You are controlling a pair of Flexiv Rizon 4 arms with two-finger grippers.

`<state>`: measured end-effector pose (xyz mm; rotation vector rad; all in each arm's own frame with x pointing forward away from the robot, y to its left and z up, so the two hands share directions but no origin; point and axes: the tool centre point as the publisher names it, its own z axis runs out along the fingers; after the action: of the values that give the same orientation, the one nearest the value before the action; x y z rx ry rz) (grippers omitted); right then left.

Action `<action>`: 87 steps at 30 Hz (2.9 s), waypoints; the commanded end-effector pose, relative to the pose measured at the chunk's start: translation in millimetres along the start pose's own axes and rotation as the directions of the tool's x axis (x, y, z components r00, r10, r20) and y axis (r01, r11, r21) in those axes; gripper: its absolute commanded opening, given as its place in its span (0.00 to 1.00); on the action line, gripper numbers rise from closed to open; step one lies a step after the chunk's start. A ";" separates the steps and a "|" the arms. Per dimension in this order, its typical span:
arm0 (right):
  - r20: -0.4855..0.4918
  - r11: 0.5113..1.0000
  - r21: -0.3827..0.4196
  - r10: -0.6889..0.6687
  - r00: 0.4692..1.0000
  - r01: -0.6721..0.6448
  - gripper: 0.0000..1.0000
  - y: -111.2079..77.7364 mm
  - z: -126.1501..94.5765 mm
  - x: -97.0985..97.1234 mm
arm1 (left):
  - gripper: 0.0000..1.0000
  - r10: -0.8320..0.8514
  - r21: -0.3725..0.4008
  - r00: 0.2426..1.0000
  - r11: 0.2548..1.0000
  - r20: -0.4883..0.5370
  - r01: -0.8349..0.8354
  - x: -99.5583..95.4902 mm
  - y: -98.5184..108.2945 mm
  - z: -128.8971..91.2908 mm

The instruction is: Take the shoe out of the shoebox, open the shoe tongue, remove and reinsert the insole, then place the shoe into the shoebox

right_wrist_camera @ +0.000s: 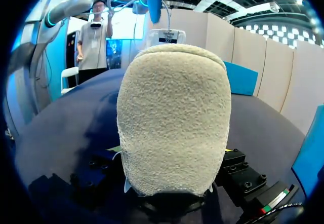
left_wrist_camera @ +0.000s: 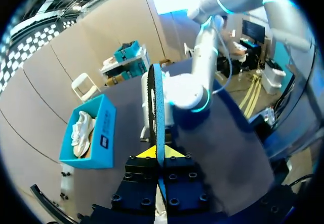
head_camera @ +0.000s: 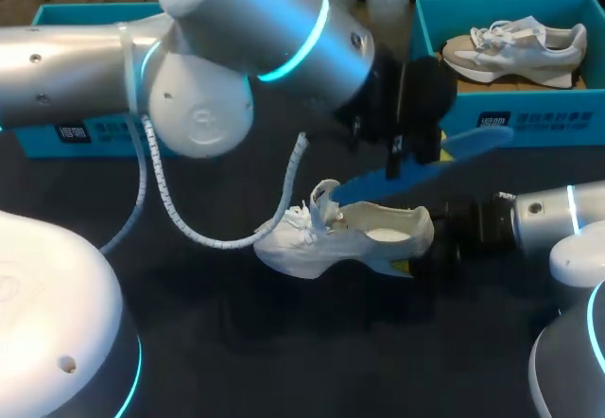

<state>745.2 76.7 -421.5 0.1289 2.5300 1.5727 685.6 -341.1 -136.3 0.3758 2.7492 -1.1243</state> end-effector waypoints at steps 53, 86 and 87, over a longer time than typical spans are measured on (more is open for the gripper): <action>0.000 1.000 0.008 0.000 1.000 0.000 0.00 -0.6 3.4 -1.0 | 0.00 -0.022 0.415 0.979 0.903 -0.203 0.107 -9.9 -22.8 -87.5; 0.000 1.000 0.008 0.000 1.000 0.000 0.00 -0.6 3.4 -1.0 | 0.00 -0.437 0.545 0.723 0.476 -0.535 0.690 51.7 -83.3 -176.8; 0.000 1.000 0.008 0.000 1.000 0.000 0.00 -0.6 3.4 -1.0 | 0.00 -0.449 0.536 0.717 0.477 -0.533 0.697 53.9 -81.6 -180.8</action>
<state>745.3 76.6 -421.5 0.1290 2.5300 1.5726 612.8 -289.2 37.5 -0.4018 2.6402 -2.5359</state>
